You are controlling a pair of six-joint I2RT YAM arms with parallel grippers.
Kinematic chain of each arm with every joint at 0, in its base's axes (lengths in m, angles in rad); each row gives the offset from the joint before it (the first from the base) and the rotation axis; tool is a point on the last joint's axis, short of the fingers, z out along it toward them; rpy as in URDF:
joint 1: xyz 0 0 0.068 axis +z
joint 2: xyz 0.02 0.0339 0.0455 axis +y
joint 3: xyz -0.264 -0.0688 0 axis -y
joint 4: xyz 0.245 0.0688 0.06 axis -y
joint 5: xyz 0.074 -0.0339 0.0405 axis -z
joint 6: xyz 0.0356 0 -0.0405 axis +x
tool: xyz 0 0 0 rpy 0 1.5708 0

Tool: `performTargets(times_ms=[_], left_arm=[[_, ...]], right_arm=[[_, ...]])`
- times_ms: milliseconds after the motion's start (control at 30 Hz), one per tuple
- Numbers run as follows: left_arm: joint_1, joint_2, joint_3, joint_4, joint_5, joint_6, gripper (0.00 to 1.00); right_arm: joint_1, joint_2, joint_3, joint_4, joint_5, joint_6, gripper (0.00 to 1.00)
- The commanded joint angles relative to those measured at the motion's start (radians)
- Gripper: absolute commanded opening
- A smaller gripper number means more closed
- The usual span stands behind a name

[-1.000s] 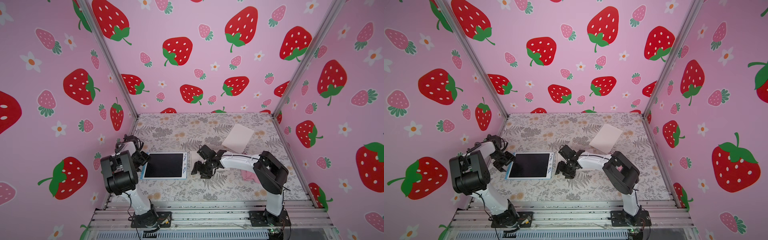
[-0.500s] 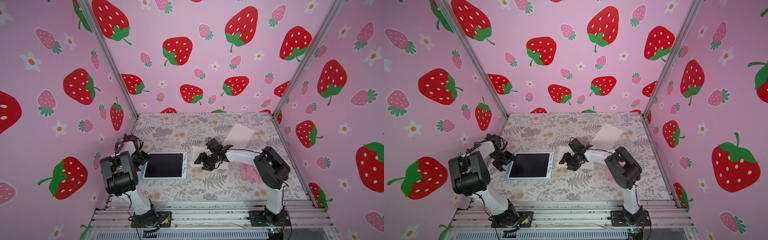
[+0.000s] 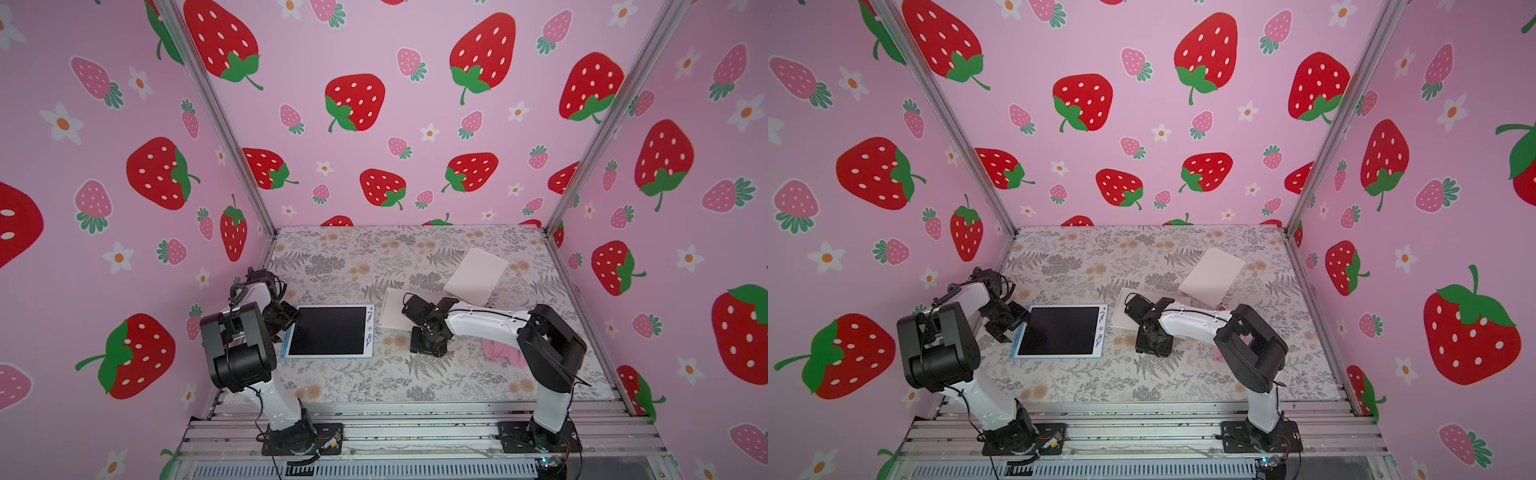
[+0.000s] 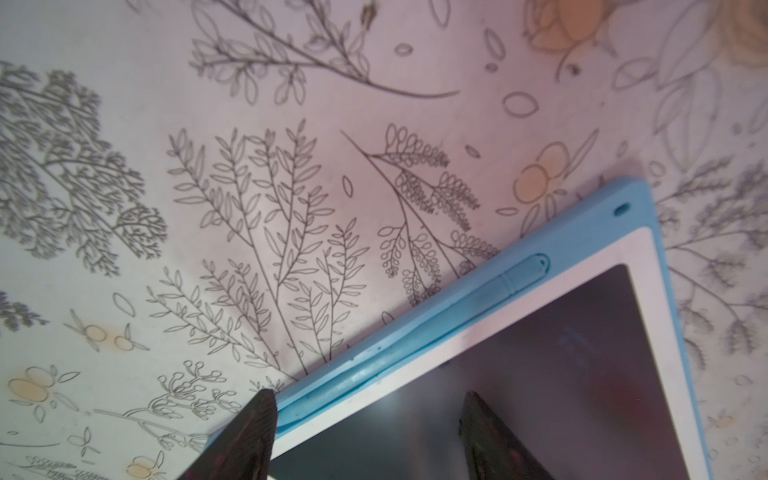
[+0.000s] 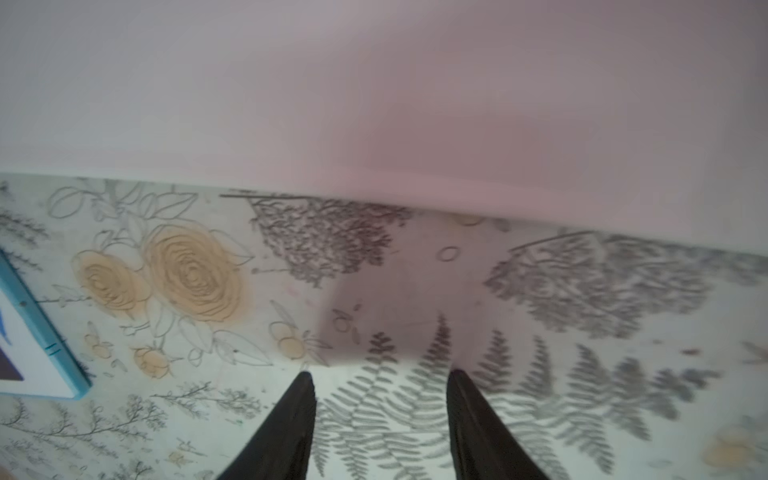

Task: Wipe the drawing tablet
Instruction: Move the drawing tablet to the center of the board.

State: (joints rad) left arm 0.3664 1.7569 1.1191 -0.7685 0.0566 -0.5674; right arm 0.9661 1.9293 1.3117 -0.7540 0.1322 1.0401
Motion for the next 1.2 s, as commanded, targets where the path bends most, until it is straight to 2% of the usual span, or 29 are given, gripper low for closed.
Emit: performTargets(times_ms=[0, 100, 200, 300, 367, 500, 667, 867, 1000, 1167], left_arm=[[-0.003, 0.004, 0.042, -0.032, -0.007, 0.006, 0.7], [-0.002, 0.009, 0.044, -0.034, -0.006, 0.004, 0.7], [-0.003, 0.006, 0.043, -0.034, -0.004, 0.002, 0.7], [-0.003, 0.006, 0.043, -0.035, -0.004, 0.002, 0.7], [-0.003, 0.009, 0.045, -0.035, -0.006, 0.003, 0.7], [-0.003, 0.014, 0.046, -0.036, -0.011, 0.004, 0.7], [-0.004, 0.013, 0.045, -0.037, -0.018, 0.001, 0.7], [-0.003, 0.019, 0.039, -0.032, -0.014, -0.003, 0.7], [-0.003, 0.03, 0.052, -0.031, -0.006, 0.015, 0.7], [-0.002, 0.064, 0.108, -0.043, -0.004, 0.073, 0.7]], right_arm=[[0.028, 0.107, 0.09, -0.138, 0.125, 0.045, 0.55], [0.023, 0.154, 0.106, -0.128, 0.165, 0.073, 0.59], [-0.014, 0.15, 0.055, -0.089, 0.199, 0.067, 0.62], [-0.066, 0.114, -0.026, 0.047, 0.167, 0.009, 0.62], [-0.085, 0.122, -0.022, 0.098, 0.138, -0.043, 0.61], [-0.107, 0.19, 0.072, 0.107, 0.105, -0.122, 0.61], [-0.16, 0.262, 0.163, 0.107, 0.09, -0.142, 0.61], [-0.217, 0.377, 0.345, 0.084, 0.062, -0.18, 0.61], [-0.253, 0.445, 0.457, 0.082, -0.03, -0.215, 0.64], [-0.236, 0.374, 0.445, 0.137, -0.132, -0.278, 0.7]])
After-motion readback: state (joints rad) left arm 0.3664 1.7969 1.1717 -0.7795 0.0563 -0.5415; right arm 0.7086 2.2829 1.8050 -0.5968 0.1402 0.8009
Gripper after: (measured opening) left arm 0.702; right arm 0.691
